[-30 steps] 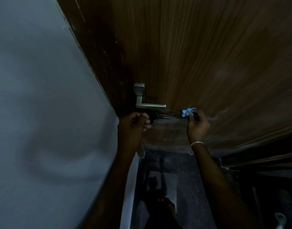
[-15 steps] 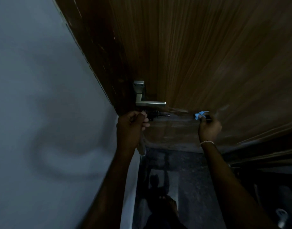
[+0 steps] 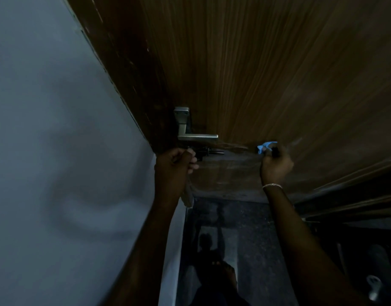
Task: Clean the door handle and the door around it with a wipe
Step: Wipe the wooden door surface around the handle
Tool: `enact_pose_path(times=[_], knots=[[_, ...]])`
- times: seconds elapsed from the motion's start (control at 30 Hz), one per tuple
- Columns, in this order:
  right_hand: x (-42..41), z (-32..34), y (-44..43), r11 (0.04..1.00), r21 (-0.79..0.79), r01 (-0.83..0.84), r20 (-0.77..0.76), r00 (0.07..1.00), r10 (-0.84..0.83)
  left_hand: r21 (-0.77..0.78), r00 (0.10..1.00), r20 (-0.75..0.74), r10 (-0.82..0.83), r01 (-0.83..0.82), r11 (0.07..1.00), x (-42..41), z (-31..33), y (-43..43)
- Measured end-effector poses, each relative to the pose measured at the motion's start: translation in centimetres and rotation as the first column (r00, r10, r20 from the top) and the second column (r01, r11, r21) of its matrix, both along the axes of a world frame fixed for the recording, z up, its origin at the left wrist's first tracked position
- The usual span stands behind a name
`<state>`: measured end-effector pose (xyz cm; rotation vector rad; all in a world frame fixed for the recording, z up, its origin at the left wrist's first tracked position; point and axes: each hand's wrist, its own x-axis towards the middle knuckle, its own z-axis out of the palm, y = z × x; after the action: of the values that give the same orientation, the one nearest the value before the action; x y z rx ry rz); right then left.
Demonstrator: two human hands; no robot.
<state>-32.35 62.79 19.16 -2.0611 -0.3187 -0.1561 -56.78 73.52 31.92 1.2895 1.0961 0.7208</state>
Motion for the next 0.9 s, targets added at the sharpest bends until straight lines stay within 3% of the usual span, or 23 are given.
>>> enact_pose_path(times=[0.13,0.23,0.33,0.43,0.57,0.7,0.8,0.9], knots=[[-2.1,1.1,2.4,0.985,0.061,-0.161,0.154,0.977,0.15,-0.005,1.0,-0.008,-0.005,0.005,1.0,0.3,0.0,-0.2],[-3.2,-0.5,2.4,0.973,-0.083,-0.218,0.146,0.963,0.228,0.016,1.0,-0.011,-0.005,0.005,1.0,0.1,0.0,-0.2],[-2.0,-2.2,0.6,0.966,-0.182,-0.182,0.048,0.98,0.193,0.013,1.0,-0.013,0.012,-0.011,1.0,-0.1,-0.1,-0.1],[-0.1,-1.5,-0.5,0.996,-0.072,-0.059,0.019,0.998,0.061,0.001,1.0,-0.008,0.014,-0.014,1.0,-0.1,-0.1,0.0],[-0.1,0.7,0.5,0.99,0.14,-0.033,0.141,0.99,0.013,-0.003,1.0,-0.001,-0.003,0.003,1.0,0.1,-0.2,-0.2],[-1.8,0.3,1.7,0.982,-0.002,-0.191,0.228,0.955,0.187,0.004,1.0,0.008,-0.009,0.009,1.0,0.2,-0.1,-0.2],[-2.1,-1.5,0.8,0.957,-0.185,-0.221,0.084,0.967,0.24,0.005,1.0,0.008,-0.004,0.004,1.0,0.0,0.0,-0.2],[-1.3,-1.5,0.4,0.987,-0.143,-0.078,-0.083,0.994,0.066,0.002,1.0,-0.004,-0.01,0.01,1.0,0.1,-0.1,-0.2]])
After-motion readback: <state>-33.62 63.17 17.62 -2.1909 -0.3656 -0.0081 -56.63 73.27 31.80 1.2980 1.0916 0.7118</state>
